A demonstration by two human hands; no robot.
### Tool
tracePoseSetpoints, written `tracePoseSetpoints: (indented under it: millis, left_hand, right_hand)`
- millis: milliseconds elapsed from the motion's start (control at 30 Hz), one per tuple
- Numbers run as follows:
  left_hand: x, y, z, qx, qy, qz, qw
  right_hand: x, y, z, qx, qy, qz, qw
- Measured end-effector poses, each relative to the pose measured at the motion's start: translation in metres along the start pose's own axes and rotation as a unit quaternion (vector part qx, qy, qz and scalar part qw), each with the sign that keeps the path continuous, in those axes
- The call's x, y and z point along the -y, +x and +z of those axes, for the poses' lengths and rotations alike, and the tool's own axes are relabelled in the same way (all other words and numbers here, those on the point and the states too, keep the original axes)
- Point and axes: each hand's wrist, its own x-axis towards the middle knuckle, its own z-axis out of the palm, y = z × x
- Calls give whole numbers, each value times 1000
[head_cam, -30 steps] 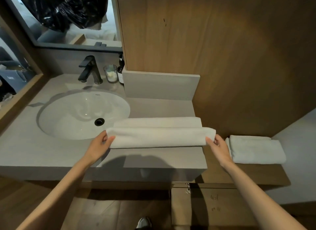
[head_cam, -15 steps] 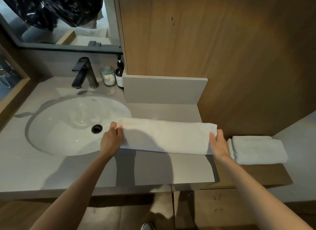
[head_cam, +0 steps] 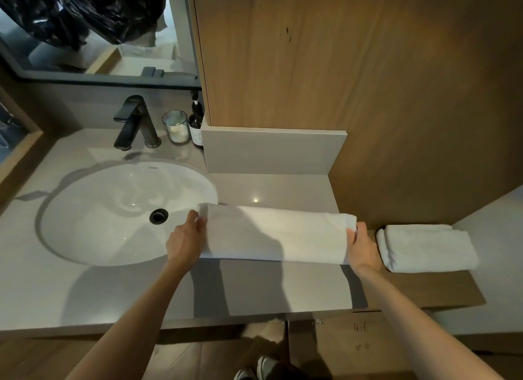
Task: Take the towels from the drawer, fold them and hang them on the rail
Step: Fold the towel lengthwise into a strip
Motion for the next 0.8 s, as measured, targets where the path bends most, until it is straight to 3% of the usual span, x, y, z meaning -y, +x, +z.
tracePoseSetpoints:
  millis: [400,633,700,800]
  left_hand:
    - [-8,1,7,0,15,-39,999]
    - [-16,-2,2,-17,131,-31,991]
    - [-20,-2,4,-71,156,2,985]
    - [-45,-6,16,-154,116,166,967]
  right_hand:
    - [-7,7,-1,-4,-33,-27,999]
    - [-5,6,-4,-4,-26,-17,1000]
    - [2,2,-5,-63,-23,-33,997]
    - [18,-7,7,-162,-74,-178,968]
